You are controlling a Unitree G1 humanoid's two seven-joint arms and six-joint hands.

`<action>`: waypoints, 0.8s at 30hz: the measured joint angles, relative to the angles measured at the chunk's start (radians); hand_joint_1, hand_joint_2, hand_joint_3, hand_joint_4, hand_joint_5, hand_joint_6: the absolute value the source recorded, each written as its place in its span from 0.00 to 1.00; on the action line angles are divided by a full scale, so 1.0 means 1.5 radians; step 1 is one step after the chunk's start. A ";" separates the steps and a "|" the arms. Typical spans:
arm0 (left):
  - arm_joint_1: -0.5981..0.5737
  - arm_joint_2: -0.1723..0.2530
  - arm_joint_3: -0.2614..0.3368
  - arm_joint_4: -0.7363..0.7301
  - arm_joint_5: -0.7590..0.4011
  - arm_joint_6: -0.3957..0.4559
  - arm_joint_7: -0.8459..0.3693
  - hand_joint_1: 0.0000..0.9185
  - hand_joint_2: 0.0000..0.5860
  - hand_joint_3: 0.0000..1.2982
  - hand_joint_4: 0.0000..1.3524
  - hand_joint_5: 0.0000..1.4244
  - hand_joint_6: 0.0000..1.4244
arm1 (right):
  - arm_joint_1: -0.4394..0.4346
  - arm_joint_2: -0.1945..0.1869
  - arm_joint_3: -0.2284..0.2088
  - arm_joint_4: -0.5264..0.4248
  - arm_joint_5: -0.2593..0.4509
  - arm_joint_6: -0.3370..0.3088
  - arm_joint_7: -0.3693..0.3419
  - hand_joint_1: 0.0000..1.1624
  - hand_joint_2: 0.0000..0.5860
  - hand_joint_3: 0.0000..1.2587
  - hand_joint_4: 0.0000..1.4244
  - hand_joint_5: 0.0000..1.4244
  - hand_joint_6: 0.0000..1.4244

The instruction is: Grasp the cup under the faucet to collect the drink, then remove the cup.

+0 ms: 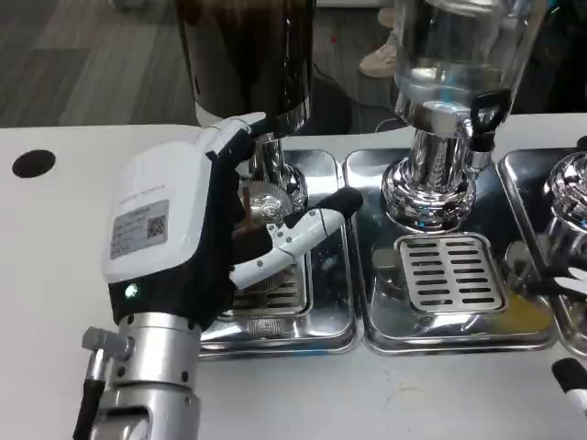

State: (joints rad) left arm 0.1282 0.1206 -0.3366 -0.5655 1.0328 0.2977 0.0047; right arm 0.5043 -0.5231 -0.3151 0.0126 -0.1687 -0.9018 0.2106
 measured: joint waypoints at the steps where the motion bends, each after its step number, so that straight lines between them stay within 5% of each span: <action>1: 0.001 0.000 0.000 0.000 0.000 0.000 0.000 0.08 0.10 0.27 0.23 0.57 0.67 | 0.000 0.000 0.000 -0.001 0.000 0.000 0.000 0.38 0.64 0.21 0.12 0.04 0.00; 10: 0.002 0.000 0.000 -0.002 0.001 0.000 0.000 0.07 0.11 0.27 0.22 0.58 0.67 | 0.001 0.000 0.000 -0.004 0.001 0.000 0.000 0.39 0.65 0.21 0.12 0.04 0.00; 18: 0.021 -0.002 0.004 0.003 -0.027 -0.020 0.023 0.06 0.09 0.15 0.08 0.54 0.69 | 0.002 0.000 0.000 -0.003 0.001 0.000 0.000 0.39 0.65 0.21 0.12 0.05 0.00; 24: 0.024 0.003 0.030 0.002 -0.055 -0.052 0.049 0.03 0.08 0.14 0.04 0.31 0.61 | 0.002 0.000 0.001 -0.003 0.007 0.000 0.001 0.39 0.64 0.21 0.12 0.05 0.00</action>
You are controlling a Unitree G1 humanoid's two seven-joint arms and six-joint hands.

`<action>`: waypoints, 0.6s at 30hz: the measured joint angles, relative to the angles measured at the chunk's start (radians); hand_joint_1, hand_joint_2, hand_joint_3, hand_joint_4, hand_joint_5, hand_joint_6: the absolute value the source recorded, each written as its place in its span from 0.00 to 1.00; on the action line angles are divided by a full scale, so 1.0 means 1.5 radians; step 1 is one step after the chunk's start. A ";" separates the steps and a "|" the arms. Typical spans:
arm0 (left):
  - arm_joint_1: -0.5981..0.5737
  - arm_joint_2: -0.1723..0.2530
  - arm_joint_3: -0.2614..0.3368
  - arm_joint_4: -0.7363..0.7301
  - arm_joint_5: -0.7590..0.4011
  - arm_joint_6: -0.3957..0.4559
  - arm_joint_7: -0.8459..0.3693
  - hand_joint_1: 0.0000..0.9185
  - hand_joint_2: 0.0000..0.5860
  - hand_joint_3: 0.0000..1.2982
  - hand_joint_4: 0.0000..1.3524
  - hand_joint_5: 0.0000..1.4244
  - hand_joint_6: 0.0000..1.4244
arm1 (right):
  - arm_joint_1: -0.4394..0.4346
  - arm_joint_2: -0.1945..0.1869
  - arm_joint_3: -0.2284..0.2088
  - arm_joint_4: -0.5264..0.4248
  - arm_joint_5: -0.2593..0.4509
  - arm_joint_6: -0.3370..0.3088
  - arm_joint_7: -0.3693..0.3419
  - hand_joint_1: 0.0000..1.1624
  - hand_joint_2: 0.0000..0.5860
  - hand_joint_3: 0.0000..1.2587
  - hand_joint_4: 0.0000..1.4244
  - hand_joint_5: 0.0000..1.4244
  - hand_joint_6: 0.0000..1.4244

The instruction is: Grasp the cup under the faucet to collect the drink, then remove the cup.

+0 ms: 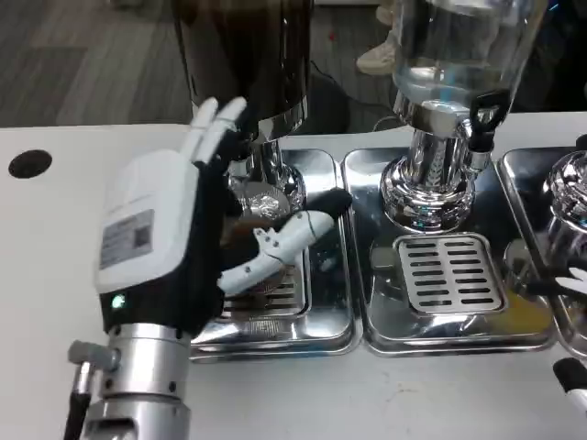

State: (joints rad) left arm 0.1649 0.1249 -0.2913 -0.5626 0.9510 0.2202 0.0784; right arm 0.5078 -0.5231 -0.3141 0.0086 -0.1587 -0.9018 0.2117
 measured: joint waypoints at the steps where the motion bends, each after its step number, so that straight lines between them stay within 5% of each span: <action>1: 0.002 0.003 0.002 0.000 -0.001 -0.006 0.002 0.03 0.07 0.14 0.04 0.29 0.60 | 0.000 0.000 0.001 0.000 0.001 0.000 0.000 0.40 0.64 0.21 0.12 0.05 0.00; 10: 0.059 0.012 0.031 -0.030 0.001 -0.046 0.031 0.01 0.05 0.14 0.06 0.21 0.48 | -0.002 0.000 0.013 -0.001 0.028 0.001 0.013 0.40 0.60 0.21 0.12 0.07 0.00; 18: 0.133 0.044 0.041 -0.094 0.093 -0.044 -0.023 0.00 0.05 0.17 0.10 0.21 0.42 | -0.006 0.000 0.031 -0.003 0.081 0.029 0.035 0.43 0.49 0.20 0.12 0.08 0.00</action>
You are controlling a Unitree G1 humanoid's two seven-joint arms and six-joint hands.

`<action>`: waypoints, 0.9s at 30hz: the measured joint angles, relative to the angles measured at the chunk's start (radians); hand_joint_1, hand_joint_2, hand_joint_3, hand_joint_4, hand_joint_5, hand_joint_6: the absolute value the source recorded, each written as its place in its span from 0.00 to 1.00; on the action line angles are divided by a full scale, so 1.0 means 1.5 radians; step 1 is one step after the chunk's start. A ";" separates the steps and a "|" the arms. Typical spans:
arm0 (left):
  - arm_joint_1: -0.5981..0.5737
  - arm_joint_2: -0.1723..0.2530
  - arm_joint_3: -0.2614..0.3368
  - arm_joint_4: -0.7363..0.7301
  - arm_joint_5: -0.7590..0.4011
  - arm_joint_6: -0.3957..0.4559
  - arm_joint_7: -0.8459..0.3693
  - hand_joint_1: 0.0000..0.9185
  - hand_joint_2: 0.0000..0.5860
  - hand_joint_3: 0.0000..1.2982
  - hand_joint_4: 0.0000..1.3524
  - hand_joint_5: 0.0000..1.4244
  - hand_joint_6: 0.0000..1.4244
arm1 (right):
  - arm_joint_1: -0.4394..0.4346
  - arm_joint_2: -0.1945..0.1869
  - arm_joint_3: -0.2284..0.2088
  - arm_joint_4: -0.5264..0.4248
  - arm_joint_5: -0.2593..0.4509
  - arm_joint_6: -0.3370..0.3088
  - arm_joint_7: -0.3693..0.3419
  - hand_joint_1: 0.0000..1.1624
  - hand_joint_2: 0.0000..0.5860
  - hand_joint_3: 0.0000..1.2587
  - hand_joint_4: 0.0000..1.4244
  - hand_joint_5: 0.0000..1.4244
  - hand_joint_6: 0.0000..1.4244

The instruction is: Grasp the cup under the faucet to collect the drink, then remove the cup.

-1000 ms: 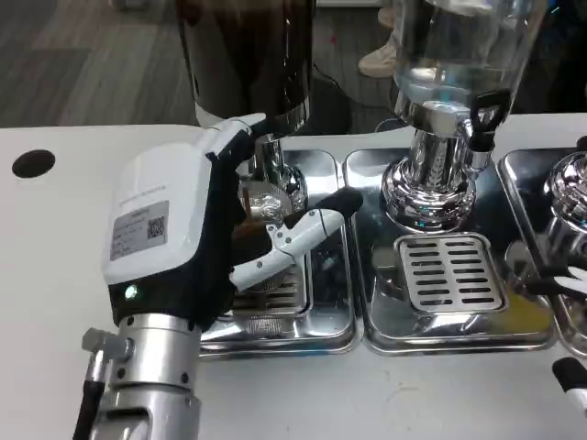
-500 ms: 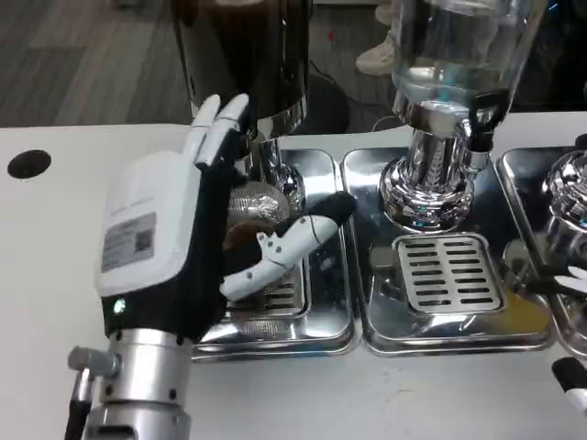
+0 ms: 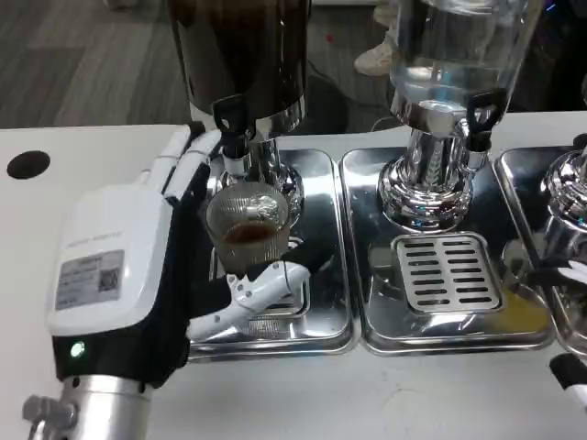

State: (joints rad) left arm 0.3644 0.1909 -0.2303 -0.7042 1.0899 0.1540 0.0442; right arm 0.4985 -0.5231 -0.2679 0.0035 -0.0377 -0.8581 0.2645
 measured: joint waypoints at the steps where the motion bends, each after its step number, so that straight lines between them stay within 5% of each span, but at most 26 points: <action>1: 0.013 0.003 0.006 -0.013 0.018 0.000 -0.013 0.00 0.05 0.17 0.10 0.21 0.42 | -0.004 0.000 0.006 -0.002 0.017 0.014 0.010 0.44 0.48 0.20 0.12 0.08 0.01; 9: 0.119 0.017 0.045 -0.049 0.039 -0.016 -0.036 0.00 0.04 0.18 0.11 0.20 0.38 | -0.037 -0.001 0.025 -0.006 0.079 0.099 0.055 0.48 0.37 0.20 0.12 0.09 0.03; 27: 0.286 0.017 0.119 -0.050 -0.014 -0.112 0.019 0.00 0.05 0.18 0.11 0.19 0.37 | -0.204 0.019 0.143 0.021 0.028 0.241 0.102 0.51 0.26 0.21 0.19 0.14 0.09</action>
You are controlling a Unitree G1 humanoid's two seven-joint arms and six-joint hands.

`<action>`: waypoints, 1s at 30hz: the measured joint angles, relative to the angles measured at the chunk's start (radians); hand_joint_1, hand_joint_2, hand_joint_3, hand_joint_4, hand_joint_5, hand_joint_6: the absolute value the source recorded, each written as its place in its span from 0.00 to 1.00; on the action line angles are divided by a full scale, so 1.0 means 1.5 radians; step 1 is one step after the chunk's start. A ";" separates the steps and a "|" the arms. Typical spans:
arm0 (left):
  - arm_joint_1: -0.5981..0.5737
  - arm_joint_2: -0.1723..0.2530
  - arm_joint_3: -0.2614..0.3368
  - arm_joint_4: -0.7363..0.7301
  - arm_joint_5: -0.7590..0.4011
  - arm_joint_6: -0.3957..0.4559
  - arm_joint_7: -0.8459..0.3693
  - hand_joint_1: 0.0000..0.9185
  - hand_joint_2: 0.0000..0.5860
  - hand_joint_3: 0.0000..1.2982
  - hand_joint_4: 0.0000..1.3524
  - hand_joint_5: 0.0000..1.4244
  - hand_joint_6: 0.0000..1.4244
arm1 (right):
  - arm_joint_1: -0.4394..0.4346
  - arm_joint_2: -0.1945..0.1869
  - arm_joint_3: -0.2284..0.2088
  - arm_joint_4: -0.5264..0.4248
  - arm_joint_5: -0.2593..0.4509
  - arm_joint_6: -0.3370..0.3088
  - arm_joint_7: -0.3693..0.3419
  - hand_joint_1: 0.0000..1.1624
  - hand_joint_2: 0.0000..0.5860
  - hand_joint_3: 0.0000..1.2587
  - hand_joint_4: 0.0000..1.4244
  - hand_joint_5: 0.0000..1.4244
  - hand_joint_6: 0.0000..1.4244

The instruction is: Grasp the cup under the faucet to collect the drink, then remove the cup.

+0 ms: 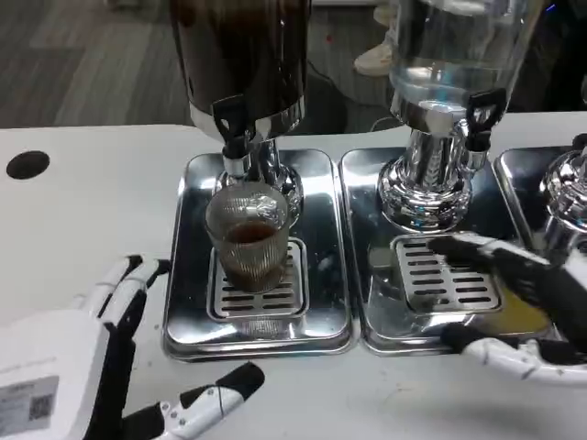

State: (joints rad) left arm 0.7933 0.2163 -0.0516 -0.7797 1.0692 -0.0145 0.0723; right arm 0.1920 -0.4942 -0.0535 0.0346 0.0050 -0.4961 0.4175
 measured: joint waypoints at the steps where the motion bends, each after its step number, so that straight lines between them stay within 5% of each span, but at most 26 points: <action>1: 0.007 -0.001 0.001 0.000 0.000 -0.003 0.004 0.00 0.05 0.18 0.11 0.19 0.37 | -0.005 0.005 0.007 -0.002 -0.005 0.006 0.000 0.52 0.26 0.22 0.20 0.14 0.10; 15: 0.082 -0.011 0.027 0.000 -0.011 -0.056 0.033 0.00 0.05 0.18 0.11 0.19 0.37 | -0.116 0.081 0.090 -0.002 -0.080 0.104 -0.015 0.55 0.19 0.15 0.14 0.12 0.08; 30: 0.139 -0.018 0.060 0.000 -0.041 -0.107 0.050 0.00 0.05 0.18 0.11 0.19 0.37 | -0.156 0.152 0.139 -0.004 -0.170 0.187 -0.104 0.57 0.14 0.09 0.11 0.08 0.01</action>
State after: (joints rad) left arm 1.0021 0.1900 0.0383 -0.7797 1.0074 -0.1753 0.1467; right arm -0.0414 -0.2662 0.1547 0.0285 -0.2498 -0.2160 0.2609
